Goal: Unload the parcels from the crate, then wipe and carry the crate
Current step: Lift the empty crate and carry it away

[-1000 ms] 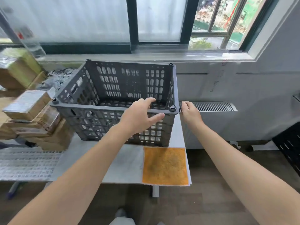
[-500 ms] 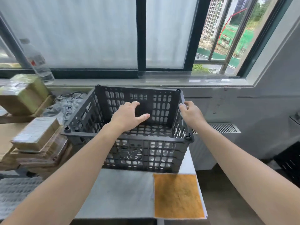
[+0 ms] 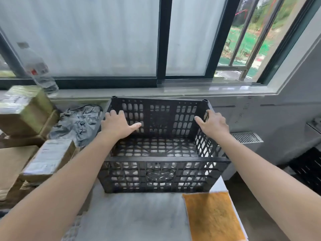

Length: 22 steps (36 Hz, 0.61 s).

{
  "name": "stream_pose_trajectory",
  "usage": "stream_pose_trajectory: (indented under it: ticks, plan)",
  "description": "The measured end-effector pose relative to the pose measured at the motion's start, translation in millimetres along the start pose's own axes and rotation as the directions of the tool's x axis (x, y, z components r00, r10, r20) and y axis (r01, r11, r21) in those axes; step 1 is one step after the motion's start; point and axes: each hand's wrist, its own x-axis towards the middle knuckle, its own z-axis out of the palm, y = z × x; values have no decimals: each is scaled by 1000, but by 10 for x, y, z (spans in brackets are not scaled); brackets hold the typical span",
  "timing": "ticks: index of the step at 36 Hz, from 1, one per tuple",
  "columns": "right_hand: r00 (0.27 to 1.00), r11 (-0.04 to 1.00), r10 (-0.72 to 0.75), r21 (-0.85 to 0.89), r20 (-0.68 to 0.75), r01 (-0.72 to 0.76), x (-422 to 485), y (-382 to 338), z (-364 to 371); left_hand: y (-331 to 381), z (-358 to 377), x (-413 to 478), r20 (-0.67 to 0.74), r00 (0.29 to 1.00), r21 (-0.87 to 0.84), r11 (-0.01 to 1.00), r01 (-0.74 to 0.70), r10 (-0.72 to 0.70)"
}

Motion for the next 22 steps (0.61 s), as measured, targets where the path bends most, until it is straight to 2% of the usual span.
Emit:
stream_pose_trajectory:
  ticks: [4, 8, 11, 14, 22]
  plan:
    - [995, 989, 97, -114, -6, -97, 26, 122, 33, -194, 126, 136, 46, 992, 7, 993, 115, -115]
    - [985, 977, 169, -134, 15, -166, 105, 246, 77, -248, 158, 218, 17, 990, 78, 987, 140, -142]
    - [979, 969, 202, -149, 26, -196, 152, 281, 111, -299, 168, 289, 49, 984, 79, 983, 168, -173]
    - [977, 967, 211, -155, 31, -204, 173, 260, 171, -360, 235, 338, 104, 974, 47, 979, 198, -202]
    - [983, 969, 181, -177, 29, -173, 175, 244, 282, -388, 365, 315, 39, 986, 99, 983, 158, -162]
